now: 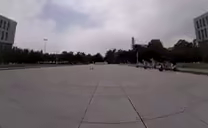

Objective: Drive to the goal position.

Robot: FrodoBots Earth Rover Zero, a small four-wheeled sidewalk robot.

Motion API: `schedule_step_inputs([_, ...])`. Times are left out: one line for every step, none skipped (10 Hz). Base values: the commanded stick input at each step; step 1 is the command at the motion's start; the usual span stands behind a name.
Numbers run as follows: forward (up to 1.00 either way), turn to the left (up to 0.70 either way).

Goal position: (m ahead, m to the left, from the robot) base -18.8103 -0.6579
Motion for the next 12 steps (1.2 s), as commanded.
schedule_step_inputs([0.70,0.00])
schedule_step_inputs([0.70,0.00])
schedule_step_inputs([0.70,0.00])
schedule_step_inputs([0.70,0.00])
schedule_step_inputs([0.70,0.00])
schedule_step_inputs([0.70,-0.09])
schedule_step_inputs([0.70,-0.14])
schedule_step_inputs([0.70,-0.14])
schedule_step_inputs([0.70,-0.14])
schedule_step_inputs([0.70,-0.14])
schedule_step_inputs([0.70,-0.14])
schedule_step_inputs([0.70,-0.14])
